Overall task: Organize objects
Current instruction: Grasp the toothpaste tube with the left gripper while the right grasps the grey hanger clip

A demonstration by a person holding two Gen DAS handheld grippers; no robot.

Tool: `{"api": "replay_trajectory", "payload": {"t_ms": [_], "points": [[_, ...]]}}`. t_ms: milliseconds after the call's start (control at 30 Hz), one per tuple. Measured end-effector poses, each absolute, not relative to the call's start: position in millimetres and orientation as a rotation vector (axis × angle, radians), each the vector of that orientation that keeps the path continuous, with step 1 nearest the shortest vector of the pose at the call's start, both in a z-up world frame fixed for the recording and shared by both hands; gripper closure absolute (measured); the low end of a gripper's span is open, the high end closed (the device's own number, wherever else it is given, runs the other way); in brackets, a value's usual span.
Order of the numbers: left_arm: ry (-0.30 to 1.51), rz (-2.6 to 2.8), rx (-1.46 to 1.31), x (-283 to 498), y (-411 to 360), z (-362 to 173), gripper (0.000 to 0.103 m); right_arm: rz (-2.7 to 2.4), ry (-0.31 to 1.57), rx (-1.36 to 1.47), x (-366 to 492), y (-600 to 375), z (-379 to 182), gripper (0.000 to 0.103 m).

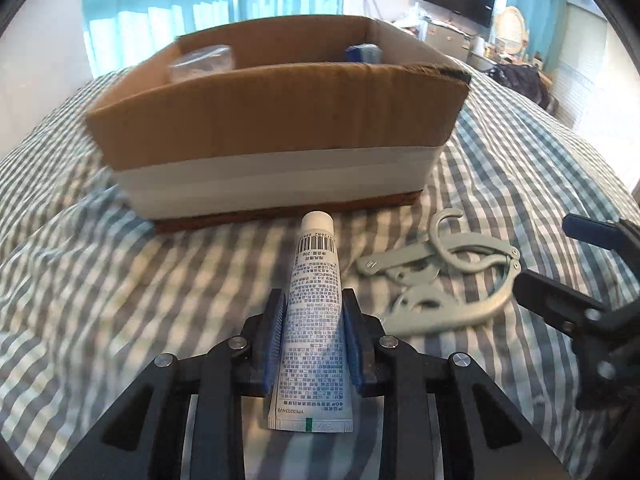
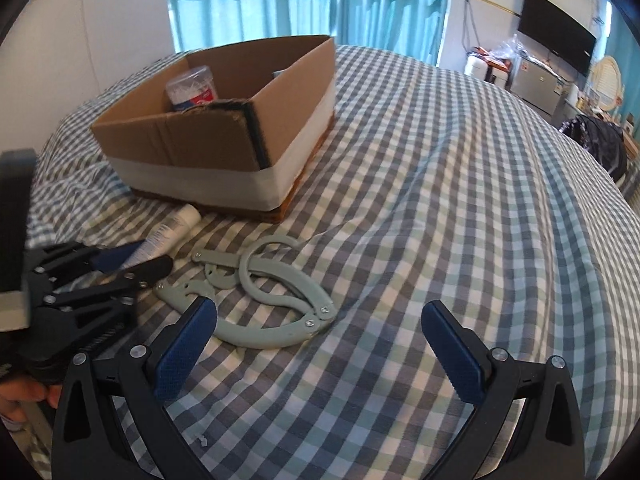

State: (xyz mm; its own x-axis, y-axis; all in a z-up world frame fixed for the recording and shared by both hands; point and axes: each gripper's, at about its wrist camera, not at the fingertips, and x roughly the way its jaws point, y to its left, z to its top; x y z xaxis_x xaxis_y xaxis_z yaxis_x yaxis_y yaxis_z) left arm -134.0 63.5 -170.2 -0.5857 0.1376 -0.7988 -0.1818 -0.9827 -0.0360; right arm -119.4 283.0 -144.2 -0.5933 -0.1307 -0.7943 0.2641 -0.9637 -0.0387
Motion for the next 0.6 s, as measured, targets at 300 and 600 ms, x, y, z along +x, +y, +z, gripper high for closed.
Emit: {"api": "replay_trajectory", "payload": {"t_ms": [300, 600], "points": [[0.044, 2.762, -1.325, -119.2, 19.2, -155.5, 0.075, -2.485, 0.482, 1.275, -117.5, 244.2, -166.7, 0.000], [-0.028, 2.787, -1.371, -125.2, 0.5, -169.6, 0.075, -2.453, 0.695, 1.247, -148.4, 210.6, -187.4, 0.000]]}}
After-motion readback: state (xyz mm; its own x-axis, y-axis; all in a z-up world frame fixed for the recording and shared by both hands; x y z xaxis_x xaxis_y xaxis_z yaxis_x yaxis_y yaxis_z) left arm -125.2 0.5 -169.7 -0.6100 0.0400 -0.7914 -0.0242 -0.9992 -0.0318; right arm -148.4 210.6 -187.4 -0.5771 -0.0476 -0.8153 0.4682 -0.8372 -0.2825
